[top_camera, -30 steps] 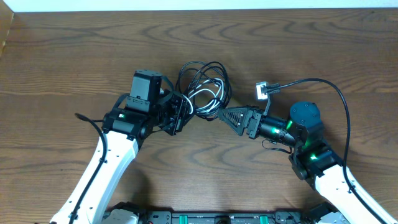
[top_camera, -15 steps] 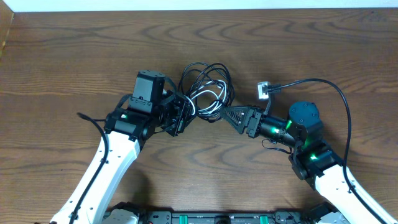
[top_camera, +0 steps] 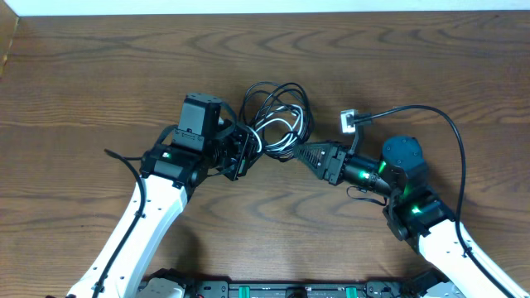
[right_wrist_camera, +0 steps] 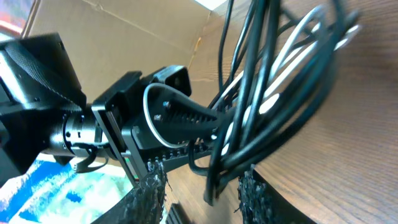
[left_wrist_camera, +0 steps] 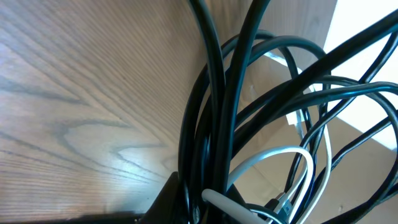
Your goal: Untangle cables
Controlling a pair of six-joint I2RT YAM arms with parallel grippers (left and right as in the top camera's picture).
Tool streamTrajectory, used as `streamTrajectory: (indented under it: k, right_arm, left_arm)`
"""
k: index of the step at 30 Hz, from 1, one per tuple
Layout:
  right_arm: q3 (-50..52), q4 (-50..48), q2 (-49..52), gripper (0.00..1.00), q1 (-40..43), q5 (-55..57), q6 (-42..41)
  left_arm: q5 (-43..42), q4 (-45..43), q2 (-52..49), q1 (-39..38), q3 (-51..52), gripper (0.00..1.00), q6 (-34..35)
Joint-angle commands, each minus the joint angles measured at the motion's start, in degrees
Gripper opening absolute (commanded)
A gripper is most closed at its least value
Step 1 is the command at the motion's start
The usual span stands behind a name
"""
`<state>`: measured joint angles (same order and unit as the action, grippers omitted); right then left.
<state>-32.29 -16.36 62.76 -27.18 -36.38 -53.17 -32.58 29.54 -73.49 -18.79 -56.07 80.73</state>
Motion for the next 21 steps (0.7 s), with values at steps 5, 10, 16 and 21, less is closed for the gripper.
streamTrajectory:
  k: [5,10,16,21]
  right_arm:
    - [-0.9,-0.1,0.4,0.22,-1.0,0.9,1.6]
    - [-0.9,-0.1,0.4,0.13,-1.0,0.9,1.6]
    - [-0.9,0.0,0.4,0.01,-1.0,1.5,1.6]
    - [-0.9,0.0,0.5,0.15,-1.0,2.2,2.0]
  left_arm:
    - [0.6,-1.6,0.5,-1.3,-2.0,0.07,-1.4]
    - [1.8,-1.6,0.5,-1.3,-2.0,0.07,-1.3]
    - [1.8,-1.6,0.5,-1.3,-2.0,0.07,-1.2]
    - [1.8,-1.6,0.5,-2.1,-2.0,0.07,-1.2]
